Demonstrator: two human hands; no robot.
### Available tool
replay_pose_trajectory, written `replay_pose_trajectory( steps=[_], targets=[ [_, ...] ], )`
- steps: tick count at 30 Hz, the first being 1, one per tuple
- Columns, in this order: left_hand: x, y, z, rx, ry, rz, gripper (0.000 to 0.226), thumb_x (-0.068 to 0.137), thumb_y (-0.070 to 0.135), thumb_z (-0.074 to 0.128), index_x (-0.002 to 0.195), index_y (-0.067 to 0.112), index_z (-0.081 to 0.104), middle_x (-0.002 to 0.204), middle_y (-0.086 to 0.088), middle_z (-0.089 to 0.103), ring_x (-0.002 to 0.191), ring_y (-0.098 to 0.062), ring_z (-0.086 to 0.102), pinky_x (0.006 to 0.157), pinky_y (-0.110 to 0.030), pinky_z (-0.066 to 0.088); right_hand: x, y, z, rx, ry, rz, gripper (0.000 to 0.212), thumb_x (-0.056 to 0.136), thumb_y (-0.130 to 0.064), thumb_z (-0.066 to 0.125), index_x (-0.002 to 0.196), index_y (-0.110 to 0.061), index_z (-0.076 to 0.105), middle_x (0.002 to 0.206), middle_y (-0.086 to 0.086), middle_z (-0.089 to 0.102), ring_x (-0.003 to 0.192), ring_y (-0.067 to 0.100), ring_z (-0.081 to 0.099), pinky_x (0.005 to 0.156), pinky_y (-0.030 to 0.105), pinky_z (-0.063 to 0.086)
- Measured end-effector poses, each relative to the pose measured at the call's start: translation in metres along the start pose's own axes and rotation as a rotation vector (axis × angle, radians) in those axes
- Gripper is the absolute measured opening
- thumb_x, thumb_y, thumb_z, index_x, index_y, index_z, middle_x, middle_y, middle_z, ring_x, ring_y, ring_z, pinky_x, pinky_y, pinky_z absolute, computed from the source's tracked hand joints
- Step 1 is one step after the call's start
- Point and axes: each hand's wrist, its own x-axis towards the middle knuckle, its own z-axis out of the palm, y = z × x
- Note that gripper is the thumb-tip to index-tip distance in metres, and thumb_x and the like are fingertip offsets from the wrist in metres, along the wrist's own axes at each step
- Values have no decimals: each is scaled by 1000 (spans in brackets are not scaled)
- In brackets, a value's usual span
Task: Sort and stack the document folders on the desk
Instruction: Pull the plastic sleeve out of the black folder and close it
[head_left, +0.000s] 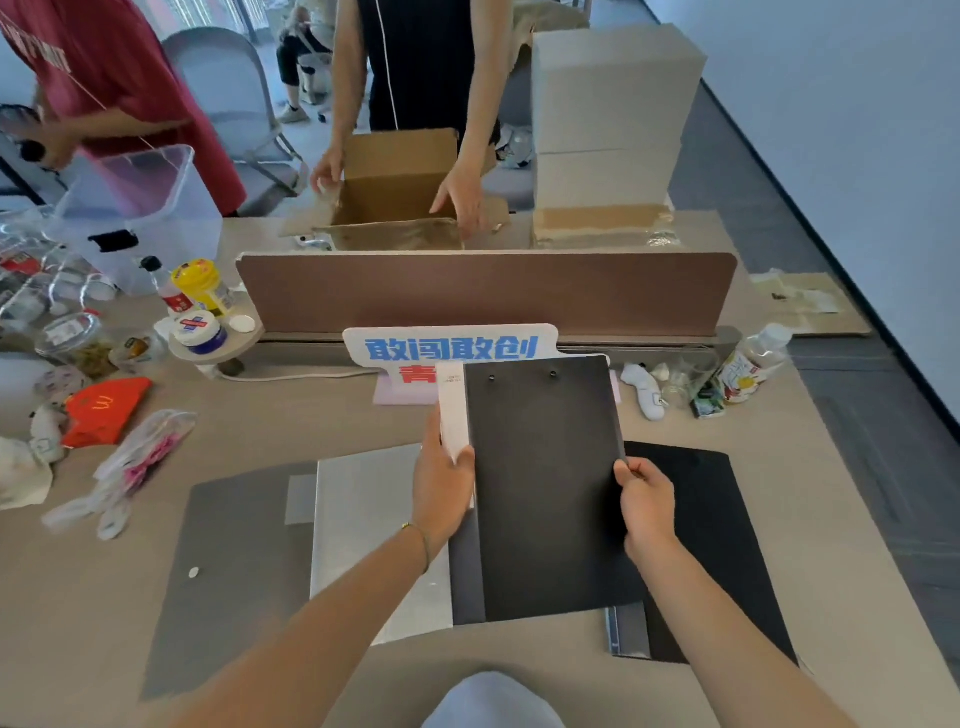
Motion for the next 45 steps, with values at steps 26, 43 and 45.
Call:
replay_pose_trajectory(
  steps=[26,43,45],
  targets=[
    [-27,1,217,200,-406,-289,77,97,19,56,159,37,14,161,2,23,133,-26,47,106,-34,45,79,74,-176,-366,178,97,52,90,-6,48,140,-18,55,133,4,65,120,28,60,101,36,47],
    [-30,-7,231,287,-372,-243,70,98,24,54,157,37,19,162,5,22,140,-22,38,108,-34,42,82,82,-163,-717,120,-17,56,92,-11,56,146,-20,45,150,3,47,137,27,44,112,45,42],
    [-31,-3,224,326,-349,-194,64,100,25,53,156,36,24,160,5,26,132,-17,43,96,-24,42,76,75,-150,-769,92,-68,56,93,-13,58,147,-22,44,156,3,41,144,27,36,117,45,37]
  ],
)
